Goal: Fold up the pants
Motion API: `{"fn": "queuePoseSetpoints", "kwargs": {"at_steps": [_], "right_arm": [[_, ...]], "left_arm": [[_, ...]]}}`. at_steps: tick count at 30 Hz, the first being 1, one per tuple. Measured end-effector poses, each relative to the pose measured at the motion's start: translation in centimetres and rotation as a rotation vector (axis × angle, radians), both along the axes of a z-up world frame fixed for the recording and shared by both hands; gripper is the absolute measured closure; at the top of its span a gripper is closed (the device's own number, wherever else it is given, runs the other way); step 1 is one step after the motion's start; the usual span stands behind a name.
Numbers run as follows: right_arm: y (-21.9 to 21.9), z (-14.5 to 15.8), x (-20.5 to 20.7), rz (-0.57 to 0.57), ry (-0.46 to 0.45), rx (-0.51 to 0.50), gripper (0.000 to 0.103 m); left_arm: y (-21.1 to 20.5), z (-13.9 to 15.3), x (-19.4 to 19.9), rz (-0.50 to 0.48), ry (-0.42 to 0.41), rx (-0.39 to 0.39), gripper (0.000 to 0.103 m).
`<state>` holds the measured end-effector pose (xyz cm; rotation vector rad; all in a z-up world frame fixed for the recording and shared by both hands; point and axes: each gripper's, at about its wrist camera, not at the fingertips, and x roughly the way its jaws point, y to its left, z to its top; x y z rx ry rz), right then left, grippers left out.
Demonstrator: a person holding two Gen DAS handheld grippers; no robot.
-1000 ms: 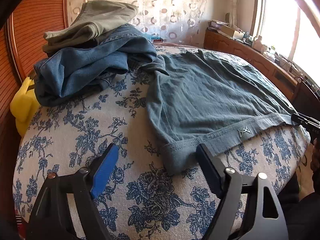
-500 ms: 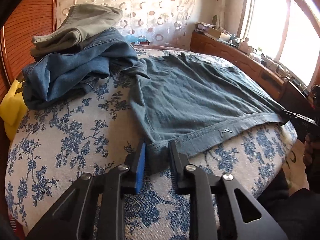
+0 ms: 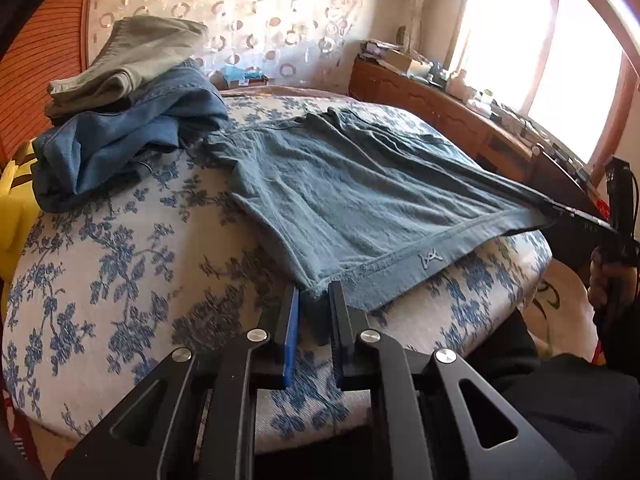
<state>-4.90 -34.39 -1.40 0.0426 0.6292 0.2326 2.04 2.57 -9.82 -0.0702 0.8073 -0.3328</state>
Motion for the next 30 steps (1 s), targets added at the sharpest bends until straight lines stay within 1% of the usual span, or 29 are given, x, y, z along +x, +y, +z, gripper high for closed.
{"fn": "queuePoseSetpoints", "kwargs": {"at_steps": [2, 3, 5, 6, 9, 12, 14, 22, 25, 27, 28, 29, 30], "right_arm": [[-0.3, 0.0, -0.9, 0.001, 0.004, -0.003, 0.096], [-0.3, 0.0, -0.1, 0.003, 0.007, -0.006, 0.096], [-0.4, -0.2, -0.7, 0.007, 0.013, -0.007, 0.096], [-0.1, 0.0, 0.1, 0.008, 0.018, -0.010, 0.096], [0.2, -0.5, 0.6, 0.007, 0.030, -0.005, 0.096], [1.0, -0.5, 2.5, -0.001, 0.050, 0.008, 0.096], [1.3, -0.7, 2.6, 0.001, 0.057, 0.010, 0.096], [0.9, -0.8, 3.3, 0.001, 0.074, 0.031, 0.096], [0.8, -0.8, 3.3, -0.003, 0.074, 0.042, 0.096], [0.8, -0.9, 3.4, -0.008, 0.077, 0.044, 0.094], [0.9, -1.0, 3.4, -0.010, 0.078, 0.042, 0.094], [0.9, -1.0, 3.4, -0.012, 0.081, 0.039, 0.093], [1.1, -1.1, 3.5, -0.012, 0.082, 0.038, 0.093]], "left_arm": [[-0.1, -0.1, -0.3, -0.006, 0.003, 0.004, 0.088], [-0.3, 0.0, -0.2, -0.007, 0.004, 0.007, 0.088], [-0.3, 0.0, -0.4, -0.006, 0.001, 0.016, 0.088], [-0.3, 0.1, -0.4, -0.007, -0.001, 0.021, 0.088], [-0.1, 0.2, -0.5, -0.006, -0.010, 0.036, 0.088], [0.3, 0.3, -0.5, -0.002, -0.011, 0.043, 0.088], [0.6, 0.2, -0.7, 0.001, -0.005, 0.047, 0.088], [0.6, 0.4, -1.1, 0.016, -0.014, 0.039, 0.087], [0.9, 0.8, -1.2, 0.024, -0.025, 0.034, 0.084], [1.1, 1.0, -1.2, 0.036, -0.032, 0.037, 0.072], [1.2, 1.2, -1.2, 0.042, -0.037, 0.035, 0.069], [1.4, 1.3, -1.2, 0.049, -0.043, 0.032, 0.060], [1.5, 1.3, -1.1, 0.053, -0.047, 0.032, 0.056]]}}
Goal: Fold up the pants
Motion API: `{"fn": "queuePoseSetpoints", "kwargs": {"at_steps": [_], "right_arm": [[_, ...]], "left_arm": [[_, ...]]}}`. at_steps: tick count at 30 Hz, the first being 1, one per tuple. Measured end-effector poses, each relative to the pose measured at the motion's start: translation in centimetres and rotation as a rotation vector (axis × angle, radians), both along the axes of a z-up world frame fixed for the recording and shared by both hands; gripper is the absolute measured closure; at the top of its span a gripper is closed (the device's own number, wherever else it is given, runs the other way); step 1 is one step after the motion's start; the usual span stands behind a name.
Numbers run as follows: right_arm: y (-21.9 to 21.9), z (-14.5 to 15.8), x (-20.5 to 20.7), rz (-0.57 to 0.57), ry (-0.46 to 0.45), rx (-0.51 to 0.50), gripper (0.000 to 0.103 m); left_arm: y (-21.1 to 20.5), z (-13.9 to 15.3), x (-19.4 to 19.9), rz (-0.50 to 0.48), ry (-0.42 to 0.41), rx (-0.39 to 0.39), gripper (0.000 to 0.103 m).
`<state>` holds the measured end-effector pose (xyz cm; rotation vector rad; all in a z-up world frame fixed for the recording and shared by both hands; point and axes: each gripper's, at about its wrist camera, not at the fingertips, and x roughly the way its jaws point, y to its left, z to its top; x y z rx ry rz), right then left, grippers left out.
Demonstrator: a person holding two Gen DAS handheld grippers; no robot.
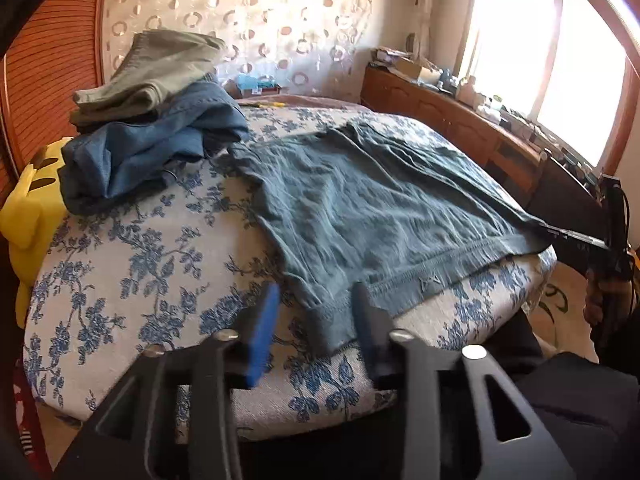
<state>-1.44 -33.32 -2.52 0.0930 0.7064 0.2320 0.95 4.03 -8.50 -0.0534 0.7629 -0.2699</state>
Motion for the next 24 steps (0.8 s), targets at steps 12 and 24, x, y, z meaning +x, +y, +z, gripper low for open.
{"fn": "queuePoseSetpoints", "kwargs": {"at_steps": [12, 24], "right_arm": [[0.8, 0.3, 0.4, 0.019, -0.018, 0.018, 0.093], [5.0, 2.0, 1.3, 0.151, -0.080, 0.031, 0.094]], "left_arm": [[0.0, -0.8, 2.3, 0.033, -0.004, 0.034, 0.023], [0.1, -1.4, 3.6, 0.046, 0.009, 0.039, 0.023]]}}
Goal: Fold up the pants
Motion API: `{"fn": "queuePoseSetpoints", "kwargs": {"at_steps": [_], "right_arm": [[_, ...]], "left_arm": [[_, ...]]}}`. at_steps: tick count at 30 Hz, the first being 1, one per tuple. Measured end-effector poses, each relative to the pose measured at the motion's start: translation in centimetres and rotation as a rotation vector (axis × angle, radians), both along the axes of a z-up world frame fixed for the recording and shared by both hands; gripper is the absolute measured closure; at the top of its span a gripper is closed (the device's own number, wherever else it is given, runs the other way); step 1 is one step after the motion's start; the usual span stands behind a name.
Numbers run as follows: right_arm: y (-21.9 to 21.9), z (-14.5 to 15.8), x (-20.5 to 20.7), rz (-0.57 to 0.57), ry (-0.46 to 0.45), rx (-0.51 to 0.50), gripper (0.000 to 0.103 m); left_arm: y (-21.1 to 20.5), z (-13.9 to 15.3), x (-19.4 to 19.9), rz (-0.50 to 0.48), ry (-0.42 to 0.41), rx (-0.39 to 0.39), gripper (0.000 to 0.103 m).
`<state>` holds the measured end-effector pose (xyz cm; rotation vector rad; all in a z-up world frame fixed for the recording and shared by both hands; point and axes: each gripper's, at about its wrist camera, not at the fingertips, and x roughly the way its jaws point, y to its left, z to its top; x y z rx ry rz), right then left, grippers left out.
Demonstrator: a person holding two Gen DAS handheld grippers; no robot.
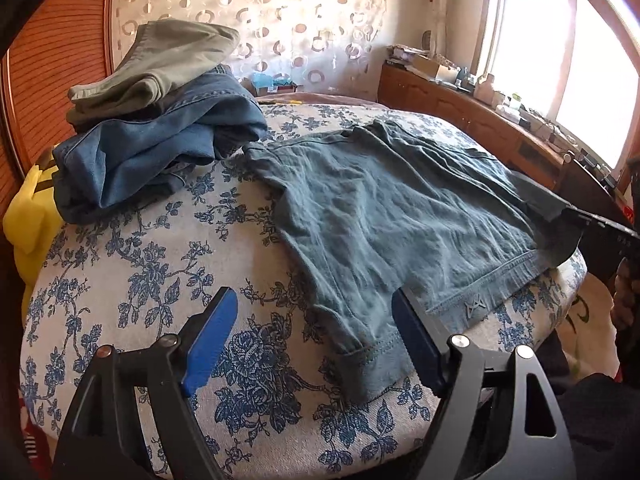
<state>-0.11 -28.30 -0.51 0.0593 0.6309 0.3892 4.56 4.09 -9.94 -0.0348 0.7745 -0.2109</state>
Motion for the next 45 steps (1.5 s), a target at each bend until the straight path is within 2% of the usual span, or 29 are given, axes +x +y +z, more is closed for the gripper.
{"fn": "queuePoseSetpoints", "kwargs": {"at_steps": [14, 19, 21, 23, 26, 31, 37, 45], "right_arm": [[11.2, 1.3, 3.2, 0.292, -0.032, -0.012, 0.094], [13.3, 0.9, 4.3, 0.349, -0.031, -0.013, 0.094], [13.3, 0.3, 4.7, 0.342, -0.022, -0.024, 0.092], [12.9, -0.2, 5.1, 0.332, -0.016, -0.035, 0.076], [12.0, 0.3, 5.1, 0.295, -0.022, -0.029, 0.061], [8.2, 1.5, 5.1, 0.166, -0.079, -0.057, 0.058], [4.8, -0.1, 6.6, 0.039, -0.050, -0.086, 0.058], [4.0, -1.7, 6.4, -0.030, 0.010, -0.081, 0.058]], "left_arm": [[1.7, 0.7, -0.7, 0.058, -0.030, 0.004, 0.023], [2.3, 0.9, -0.8, 0.070, -0.034, 0.000, 0.023], [2.1, 0.9, -0.7, 0.067, -0.035, 0.001, 0.023], [1.8, 1.0, -0.5, 0.057, -0.036, 0.003, 0.023], [1.0, 1.0, -0.1, 0.037, -0.036, 0.006, 0.023], [-1.1, 1.3, 0.8, -0.016, -0.039, 0.009, 0.023], [-4.5, 1.6, 2.3, -0.114, -0.032, 0.005, 0.023], [-8.1, 1.3, 3.0, -0.234, 0.014, -0.032, 0.041]]}}
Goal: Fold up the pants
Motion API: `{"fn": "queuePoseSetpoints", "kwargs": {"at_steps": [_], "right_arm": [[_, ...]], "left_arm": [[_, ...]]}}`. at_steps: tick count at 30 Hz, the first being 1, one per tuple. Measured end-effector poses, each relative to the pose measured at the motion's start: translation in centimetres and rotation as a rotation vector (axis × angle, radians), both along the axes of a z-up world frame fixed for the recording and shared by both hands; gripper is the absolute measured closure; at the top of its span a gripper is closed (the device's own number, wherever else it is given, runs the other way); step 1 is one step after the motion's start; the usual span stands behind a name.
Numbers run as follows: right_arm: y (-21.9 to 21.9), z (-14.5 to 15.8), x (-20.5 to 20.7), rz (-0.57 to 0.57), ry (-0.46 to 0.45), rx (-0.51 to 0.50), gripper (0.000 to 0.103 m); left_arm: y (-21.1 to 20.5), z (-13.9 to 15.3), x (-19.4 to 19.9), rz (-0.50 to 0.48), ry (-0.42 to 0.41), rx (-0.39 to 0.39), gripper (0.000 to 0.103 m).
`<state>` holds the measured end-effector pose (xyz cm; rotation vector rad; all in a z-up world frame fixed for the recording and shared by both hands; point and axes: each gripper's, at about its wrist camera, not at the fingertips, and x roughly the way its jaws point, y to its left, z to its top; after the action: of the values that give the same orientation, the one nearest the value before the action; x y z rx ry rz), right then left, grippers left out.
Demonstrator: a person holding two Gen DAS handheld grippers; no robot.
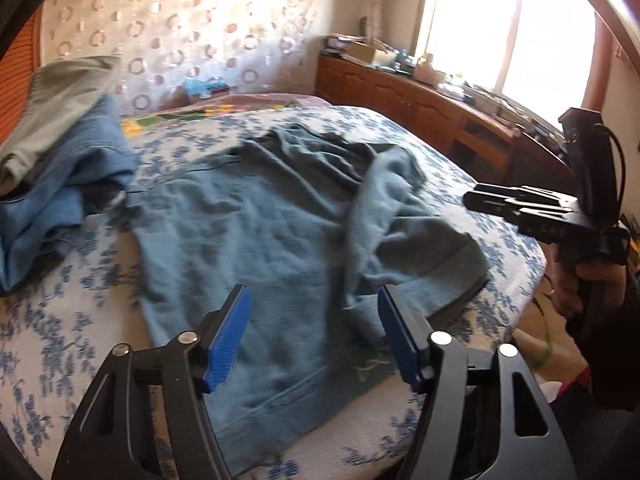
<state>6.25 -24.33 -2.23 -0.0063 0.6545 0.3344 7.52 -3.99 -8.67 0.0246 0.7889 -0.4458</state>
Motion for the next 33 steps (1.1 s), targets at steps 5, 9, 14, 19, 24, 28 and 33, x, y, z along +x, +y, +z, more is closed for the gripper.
{"fn": "queuePoseSetpoints", "kwargs": {"at_steps": [5, 9, 14, 19, 24, 28, 33], "right_arm": [[0.4, -0.4, 0.1, -0.009, 0.017, -0.001, 0.058], [0.2, -0.8, 0.3, -0.014, 0.027, -0.001, 0.058], [0.5, -1.1, 1.0, -0.016, 0.032, -0.006, 0.058], [-0.5, -1.3, 0.7, -0.029, 0.032, -0.003, 0.058], [-1.0, -1.6, 0.6, -0.042, 0.043, 0.004, 0.058], [-1.1, -1.3, 0.6, -0.046, 0.038, 0.006, 0.058], [-0.5, -0.7, 1.0, -0.035, 0.023, 0.006, 0.058]], "left_arm": [[-1.4, -0.6, 0.1, -0.049, 0.034, -0.006, 0.056], [-2.4, -1.1, -0.4, -0.104, 0.055, 0.002, 0.065], [-2.9, -1.4, -0.5, -0.127, 0.060, 0.008, 0.074], [-3.1, -1.5, -0.7, -0.133, 0.049, 0.024, 0.088], [-2.7, 0.2, -1.6, -0.140, -0.005, 0.011, 0.095], [-1.1, 2.6, -2.8, -0.113, -0.055, -0.036, 0.095], [1.8, 3.9, -3.7, -0.040, -0.083, -0.038, 0.095]]}}
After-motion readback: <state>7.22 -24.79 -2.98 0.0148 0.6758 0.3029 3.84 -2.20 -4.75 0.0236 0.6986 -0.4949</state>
